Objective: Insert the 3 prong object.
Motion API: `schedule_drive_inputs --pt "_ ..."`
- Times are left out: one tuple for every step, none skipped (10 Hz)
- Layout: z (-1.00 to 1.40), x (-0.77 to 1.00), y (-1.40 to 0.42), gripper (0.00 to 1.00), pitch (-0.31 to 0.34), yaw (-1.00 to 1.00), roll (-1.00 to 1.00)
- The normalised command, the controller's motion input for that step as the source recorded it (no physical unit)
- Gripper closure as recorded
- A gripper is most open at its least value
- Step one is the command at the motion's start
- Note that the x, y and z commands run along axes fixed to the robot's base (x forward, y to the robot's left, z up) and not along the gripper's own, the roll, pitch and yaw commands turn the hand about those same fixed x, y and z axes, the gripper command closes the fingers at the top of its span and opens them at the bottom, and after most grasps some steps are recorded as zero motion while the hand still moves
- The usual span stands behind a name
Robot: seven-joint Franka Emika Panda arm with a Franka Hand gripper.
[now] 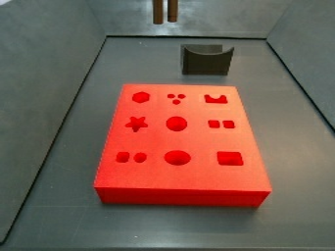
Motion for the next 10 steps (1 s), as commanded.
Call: schedule_drive_inputs --pt "-0.03 0.05 0.0 1.0 0.0 0.0 0.0" --pt "-0.07 0.0 0.0 1.0 0.0 0.0 0.0" --pt "-0.2 0.15 0.0 1.0 0.0 0.05 0.0" --pt "-0.41 0.43 0.12 1.0 -0.01 0.48 0.13" --pt "-0.4 0.13 0.0 1.0 0.0 0.87 0.03" --pt "-0.54 0.0 0.0 1.0 -0.009 0.99 0.0" --pt "-0.49 0.02 0.0 1.0 -0.026 0.95 0.0" --pt "-0.4 0.05 0.0 1.0 -0.041 0.87 0.07" --pt "-0.34 0.13 0.0 1.0 0.0 0.78 0.2" --pt "-0.35 0.37 0.08 1.0 0.101 0.59 0.37"
